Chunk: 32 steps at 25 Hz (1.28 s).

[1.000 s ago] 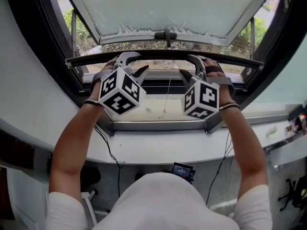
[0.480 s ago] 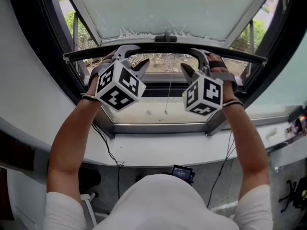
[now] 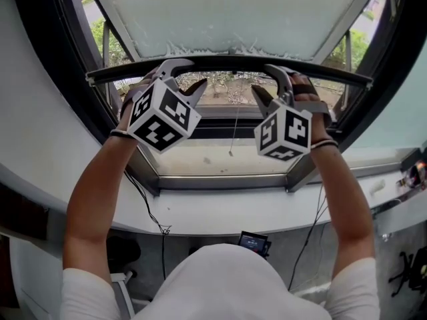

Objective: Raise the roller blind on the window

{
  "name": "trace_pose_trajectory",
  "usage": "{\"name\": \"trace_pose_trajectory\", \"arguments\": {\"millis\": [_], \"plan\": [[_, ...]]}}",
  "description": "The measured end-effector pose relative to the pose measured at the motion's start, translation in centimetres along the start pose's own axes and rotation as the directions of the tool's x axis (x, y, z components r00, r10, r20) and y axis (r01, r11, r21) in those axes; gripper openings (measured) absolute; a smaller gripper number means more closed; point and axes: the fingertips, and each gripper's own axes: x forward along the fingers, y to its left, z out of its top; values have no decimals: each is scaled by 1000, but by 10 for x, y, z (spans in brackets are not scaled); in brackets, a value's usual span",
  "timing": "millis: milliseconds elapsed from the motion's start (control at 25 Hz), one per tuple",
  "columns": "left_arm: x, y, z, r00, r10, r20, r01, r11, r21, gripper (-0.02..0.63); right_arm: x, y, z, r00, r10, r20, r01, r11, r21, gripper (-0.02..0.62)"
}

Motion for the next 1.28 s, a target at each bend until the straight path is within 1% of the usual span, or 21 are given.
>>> {"name": "trace_pose_trajectory", "arguments": {"millis": [240, 400, 520, 640, 760, 880, 1080, 1280], "plan": [[-3, 8, 7, 1000, 13, 5, -14, 1000, 17, 138, -2, -12, 4, 1000, -23, 19, 22, 1000, 20, 199], [-6, 17, 13, 1000, 21, 6, -21, 1000, 16, 137, -7, -22, 9, 996, -74, 55, 71, 996, 54, 199], [-8, 23, 19, 1000, 20, 8, -20, 1000, 13, 137, -17, -30, 12, 988, -123, 88, 113, 988, 109, 199], [-12, 34, 28, 999, 43, 29, -43, 999, 6, 137, -27, -27, 9, 981, -152, 117, 124, 969, 215, 199], [-14, 43, 36, 998, 47, 35, -47, 999, 5, 132, -36, -9, 4, 982, -123, 146, 61, 928, 368, 199], [-17, 50, 42, 998, 53, 44, -54, 998, 17, 132, -41, 14, 3, 983, -76, 167, -11, 885, 466, 199], [-20, 56, 49, 998, 47, 37, -49, 998, 40, 129, -45, 62, -1, 984, 7, 175, -107, 819, 563, 199], [-22, 62, 54, 998, 47, 44, -49, 998, 49, 129, -47, 95, -7, 985, 59, 164, -148, 780, 608, 199]]}}
